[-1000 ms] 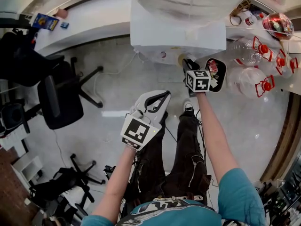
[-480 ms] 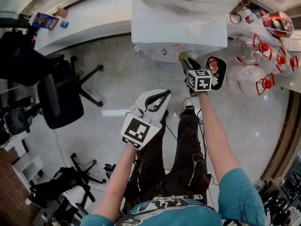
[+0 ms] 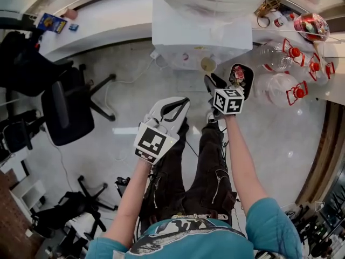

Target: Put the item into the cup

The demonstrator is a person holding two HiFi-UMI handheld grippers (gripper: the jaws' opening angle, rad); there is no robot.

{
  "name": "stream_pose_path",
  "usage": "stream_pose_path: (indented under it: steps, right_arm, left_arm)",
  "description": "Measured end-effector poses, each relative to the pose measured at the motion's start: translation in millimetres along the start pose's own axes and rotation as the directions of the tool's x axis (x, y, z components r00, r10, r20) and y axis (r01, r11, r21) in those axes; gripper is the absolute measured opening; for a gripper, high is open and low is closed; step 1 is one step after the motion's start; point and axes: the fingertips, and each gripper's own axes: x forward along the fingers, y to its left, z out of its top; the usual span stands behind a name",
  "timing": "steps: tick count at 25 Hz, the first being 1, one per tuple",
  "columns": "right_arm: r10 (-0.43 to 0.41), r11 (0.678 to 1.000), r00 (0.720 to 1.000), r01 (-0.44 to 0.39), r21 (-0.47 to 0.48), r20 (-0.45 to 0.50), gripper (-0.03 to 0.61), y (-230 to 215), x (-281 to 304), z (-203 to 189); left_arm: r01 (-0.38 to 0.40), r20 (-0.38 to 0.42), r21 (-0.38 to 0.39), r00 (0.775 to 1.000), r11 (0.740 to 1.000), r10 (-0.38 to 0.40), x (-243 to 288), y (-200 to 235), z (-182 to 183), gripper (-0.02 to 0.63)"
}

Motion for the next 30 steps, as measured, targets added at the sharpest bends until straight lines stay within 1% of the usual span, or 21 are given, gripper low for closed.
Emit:
stream_pose_path:
  steps: [7, 14, 18, 24, 30]
  right_arm:
    - [0.064, 0.997, 0.995, -0.067, 0.037, 0.081, 0.112, 44.7, -55.8, 20.3]
    - [0.113, 0.991, 0.976, -0.123, 0.046, 0.189, 0.11, 86.1, -107.7, 52.5]
    - [0.132, 0.989, 0.962, -0.143, 0.032, 0.241, 0.106, 107.2, -134.9, 69.3]
    - [0.171, 0.985, 0.939, -0.173, -0.022, 0.299, 0.095, 145.7, -165.6, 89.3]
    - [0.175, 0.985, 0.922, -0.166, -0.055, 0.347, 0.083, 180.2, -193.3, 93.0]
  left_arm:
    - [0.003, 0.013, 0.01, 1.0, 1.0, -0.003, -15.2, -3.8, 9.3, 0.012]
    - [0.032, 0.008, 0.041, 0.999, 0.999, -0.033, -29.1, -21.5, 16.2, 0.012]
    - [0.065, -0.007, 0.07, 0.998, 0.995, -0.065, -40.4, -34.9, 18.9, 0.013]
    - [0.08, 0.0, 0.085, 0.997, 0.993, -0.08, -66.9, -42.2, 20.6, 0.013]
    - [0.113, 0.004, 0.054, 0.994, 0.992, -0.113, -91.2, -47.4, 16.8, 0.012]
